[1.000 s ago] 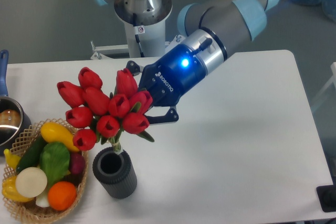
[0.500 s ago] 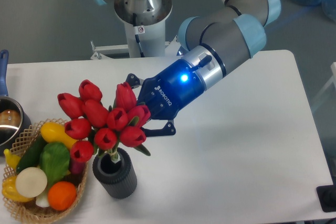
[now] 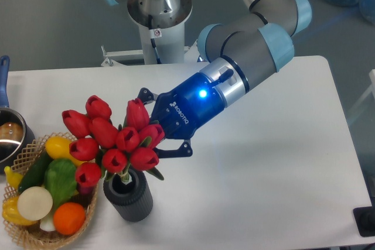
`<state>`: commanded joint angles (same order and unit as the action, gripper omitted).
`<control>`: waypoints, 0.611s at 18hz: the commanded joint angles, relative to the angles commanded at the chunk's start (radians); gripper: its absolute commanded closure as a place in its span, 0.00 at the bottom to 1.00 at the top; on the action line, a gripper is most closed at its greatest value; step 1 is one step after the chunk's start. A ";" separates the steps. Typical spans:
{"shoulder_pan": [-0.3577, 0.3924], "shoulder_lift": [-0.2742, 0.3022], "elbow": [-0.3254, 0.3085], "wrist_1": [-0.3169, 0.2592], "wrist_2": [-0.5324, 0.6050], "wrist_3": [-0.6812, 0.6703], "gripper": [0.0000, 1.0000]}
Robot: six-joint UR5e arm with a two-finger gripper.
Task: Insert the flowers into the vase
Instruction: 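Lower the tulip stems down into the black vase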
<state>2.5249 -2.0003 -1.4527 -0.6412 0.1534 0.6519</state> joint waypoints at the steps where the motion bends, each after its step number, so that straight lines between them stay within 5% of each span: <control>1: 0.002 0.000 0.000 0.000 0.000 -0.002 0.90; 11: -0.002 -0.002 -0.008 0.000 0.000 0.000 0.90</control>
<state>2.5234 -2.0018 -1.4603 -0.6412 0.1534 0.6519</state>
